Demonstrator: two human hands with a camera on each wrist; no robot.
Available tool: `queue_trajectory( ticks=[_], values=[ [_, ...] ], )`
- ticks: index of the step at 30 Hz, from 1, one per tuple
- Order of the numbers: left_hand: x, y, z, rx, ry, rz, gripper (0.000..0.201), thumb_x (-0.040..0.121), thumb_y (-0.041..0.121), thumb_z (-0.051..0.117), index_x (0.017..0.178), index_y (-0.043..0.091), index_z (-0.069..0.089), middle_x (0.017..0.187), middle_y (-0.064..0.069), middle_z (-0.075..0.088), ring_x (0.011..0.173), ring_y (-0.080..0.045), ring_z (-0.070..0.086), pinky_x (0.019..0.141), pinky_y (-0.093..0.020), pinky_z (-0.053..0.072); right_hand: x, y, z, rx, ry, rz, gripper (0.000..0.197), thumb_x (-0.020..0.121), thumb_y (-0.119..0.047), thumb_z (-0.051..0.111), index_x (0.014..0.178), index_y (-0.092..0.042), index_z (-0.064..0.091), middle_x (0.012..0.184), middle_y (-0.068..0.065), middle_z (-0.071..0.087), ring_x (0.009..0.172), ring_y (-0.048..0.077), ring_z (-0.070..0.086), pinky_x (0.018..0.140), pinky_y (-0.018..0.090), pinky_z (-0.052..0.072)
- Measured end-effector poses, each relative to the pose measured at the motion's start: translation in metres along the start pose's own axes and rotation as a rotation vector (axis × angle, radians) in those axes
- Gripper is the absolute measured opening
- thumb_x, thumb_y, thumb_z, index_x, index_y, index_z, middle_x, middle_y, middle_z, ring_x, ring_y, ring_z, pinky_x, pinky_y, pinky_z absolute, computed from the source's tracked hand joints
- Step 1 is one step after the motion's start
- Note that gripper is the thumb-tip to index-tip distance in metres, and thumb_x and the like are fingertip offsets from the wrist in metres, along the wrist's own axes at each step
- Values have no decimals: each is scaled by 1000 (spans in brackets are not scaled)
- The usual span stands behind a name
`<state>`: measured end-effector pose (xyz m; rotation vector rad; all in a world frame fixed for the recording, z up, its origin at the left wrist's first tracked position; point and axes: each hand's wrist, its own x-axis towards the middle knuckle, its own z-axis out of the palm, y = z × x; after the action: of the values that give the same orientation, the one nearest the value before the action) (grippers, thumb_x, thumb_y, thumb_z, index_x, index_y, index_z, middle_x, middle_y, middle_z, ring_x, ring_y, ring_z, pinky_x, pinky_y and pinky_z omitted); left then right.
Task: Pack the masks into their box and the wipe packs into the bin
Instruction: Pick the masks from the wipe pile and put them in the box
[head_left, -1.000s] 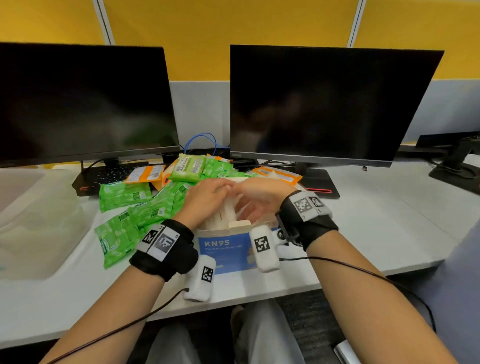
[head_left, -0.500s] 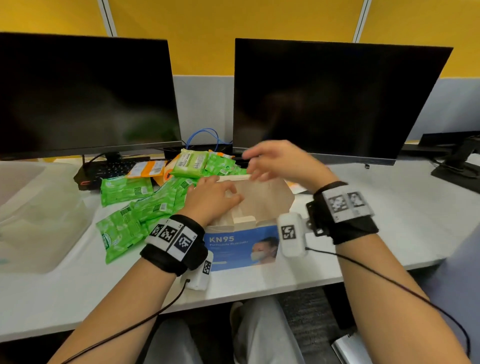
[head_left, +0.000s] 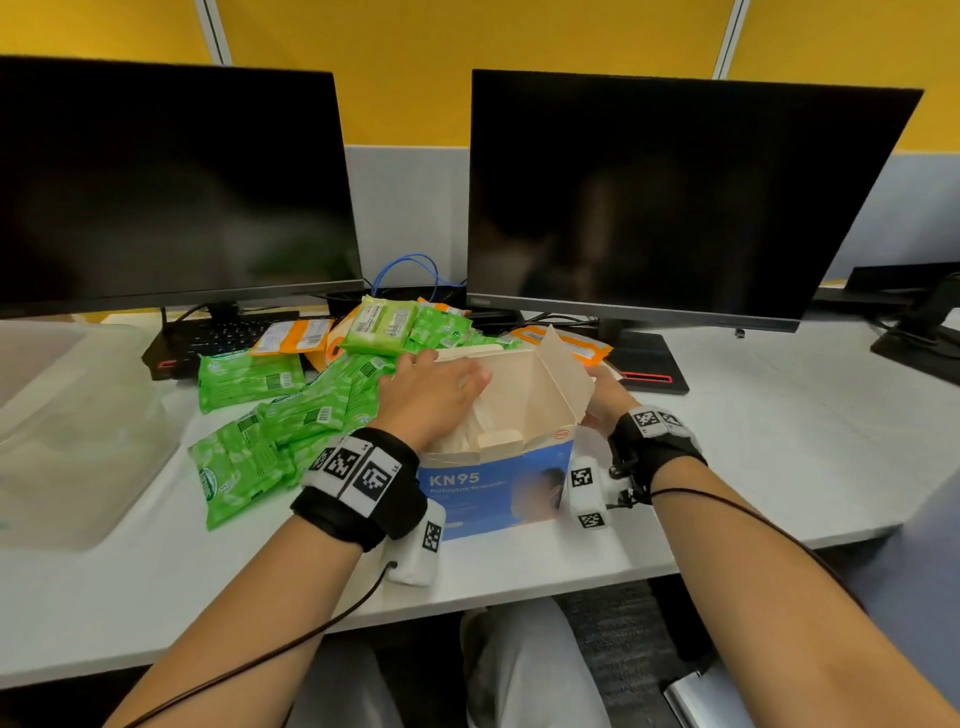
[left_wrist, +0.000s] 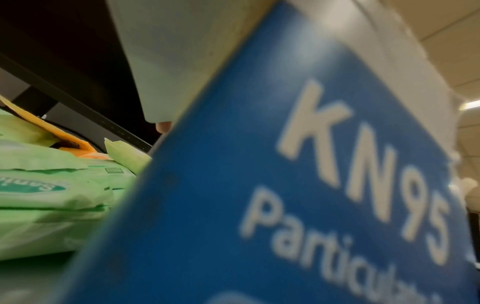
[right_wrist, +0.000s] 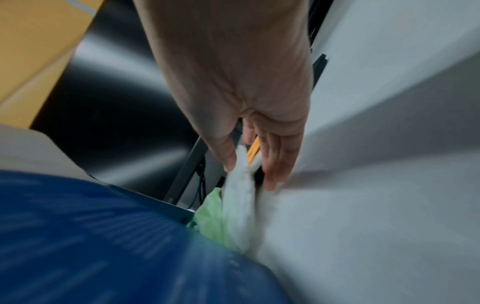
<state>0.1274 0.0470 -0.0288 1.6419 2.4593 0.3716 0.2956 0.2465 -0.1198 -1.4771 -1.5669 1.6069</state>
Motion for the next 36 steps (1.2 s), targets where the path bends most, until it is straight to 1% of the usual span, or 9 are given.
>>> queue_trajectory(
  ticks=[3,6,8,13,18,26,31,33,36],
  values=[
    [0,-1,0,-5,6,8,38,95,55,28,126,44,47,147,-4,35,135,-29,26,104,-47,28,-37,-12,10,15,94,11,46,82,-11,63,126,-12,48,97,18,64,70,23,59,56,26,47],
    [0,2,0,25,3,-1,40,95,56,27,127,42,46,146,-5,34,134,-29,27,103,-47,29,-46,-15,15,-98,113,-24,3,91,-8,53,88,-6,54,72,11,56,57,19,50,54,26,39],
    [0,4,-1,30,3,-7,41,95,56,27,128,40,45,146,-6,35,133,-30,28,103,-47,29,-44,-17,15,-180,134,-50,18,95,-7,47,78,-9,54,76,12,57,58,18,49,54,24,39],
    [0,4,-1,52,-11,-15,43,96,55,26,130,37,43,142,-6,37,130,-31,30,101,-48,31,-48,-31,11,-224,153,-238,17,93,-11,53,102,1,62,94,13,62,85,24,60,57,22,42],
    [0,4,0,61,-9,-17,44,96,56,23,132,39,41,140,-7,39,128,-32,32,100,-49,32,-76,-60,-9,-216,346,-521,9,90,-19,52,96,-12,56,84,2,57,76,17,54,68,31,46],
    [-1,2,-1,-25,21,9,36,98,46,22,128,41,42,139,-6,40,129,-29,32,101,-49,30,-158,-118,-21,-88,480,-961,22,100,-25,43,118,-12,42,88,-5,59,71,1,60,55,14,49],
    [0,0,0,-72,59,18,30,98,42,27,122,34,44,136,-5,46,125,-28,36,100,-47,34,-186,-135,-3,-832,257,-876,25,100,-29,43,121,-20,52,101,1,60,82,14,59,63,24,48],
    [0,0,0,-74,63,22,29,99,40,27,122,34,44,136,-4,46,125,-27,36,100,-47,34,-189,-133,6,-1070,265,-820,24,101,-29,42,120,-22,55,101,6,62,84,22,57,67,32,46],
    [0,1,0,-70,65,18,30,98,42,27,121,34,44,136,-4,46,125,-27,37,100,-48,33,-195,-130,19,-1242,391,-831,23,101,-25,42,119,-20,55,92,6,58,76,22,50,65,31,36]
  ],
)
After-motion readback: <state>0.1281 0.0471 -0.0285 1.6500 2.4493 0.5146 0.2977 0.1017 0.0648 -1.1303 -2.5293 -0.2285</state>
